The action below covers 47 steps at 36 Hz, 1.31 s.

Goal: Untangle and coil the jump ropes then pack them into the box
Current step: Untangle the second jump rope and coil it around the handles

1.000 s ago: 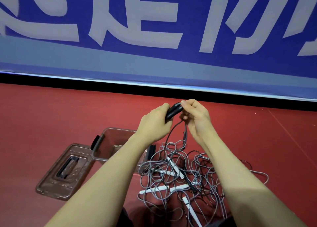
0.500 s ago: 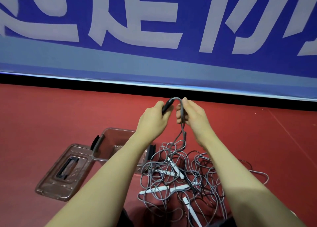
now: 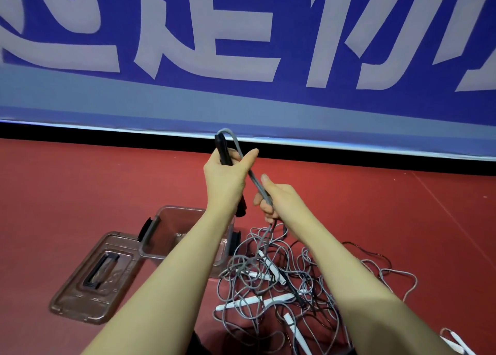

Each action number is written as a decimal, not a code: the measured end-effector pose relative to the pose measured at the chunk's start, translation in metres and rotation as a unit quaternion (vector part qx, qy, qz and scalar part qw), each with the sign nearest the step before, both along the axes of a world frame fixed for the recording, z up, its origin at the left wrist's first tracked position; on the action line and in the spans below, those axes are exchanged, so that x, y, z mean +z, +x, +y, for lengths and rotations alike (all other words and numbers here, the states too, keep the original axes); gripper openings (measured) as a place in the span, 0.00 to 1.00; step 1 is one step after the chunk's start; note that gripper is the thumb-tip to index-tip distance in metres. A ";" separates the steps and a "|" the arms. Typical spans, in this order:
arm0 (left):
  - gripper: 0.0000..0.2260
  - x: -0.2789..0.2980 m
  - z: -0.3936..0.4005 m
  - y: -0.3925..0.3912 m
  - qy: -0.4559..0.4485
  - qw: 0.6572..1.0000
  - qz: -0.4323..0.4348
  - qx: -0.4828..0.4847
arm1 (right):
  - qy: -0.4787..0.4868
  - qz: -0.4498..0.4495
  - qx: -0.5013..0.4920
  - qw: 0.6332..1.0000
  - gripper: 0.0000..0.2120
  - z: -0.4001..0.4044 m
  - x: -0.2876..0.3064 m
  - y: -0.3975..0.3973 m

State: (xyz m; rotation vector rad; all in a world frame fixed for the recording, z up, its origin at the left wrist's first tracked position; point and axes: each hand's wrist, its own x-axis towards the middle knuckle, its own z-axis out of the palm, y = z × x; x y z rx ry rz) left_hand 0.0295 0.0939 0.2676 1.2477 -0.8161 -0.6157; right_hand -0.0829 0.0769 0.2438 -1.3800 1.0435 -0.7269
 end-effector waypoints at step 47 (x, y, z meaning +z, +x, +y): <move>0.21 -0.028 0.005 0.012 0.153 0.661 -0.729 -0.094 | -0.254 0.311 -0.121 0.908 0.24 -0.011 -0.001 -0.013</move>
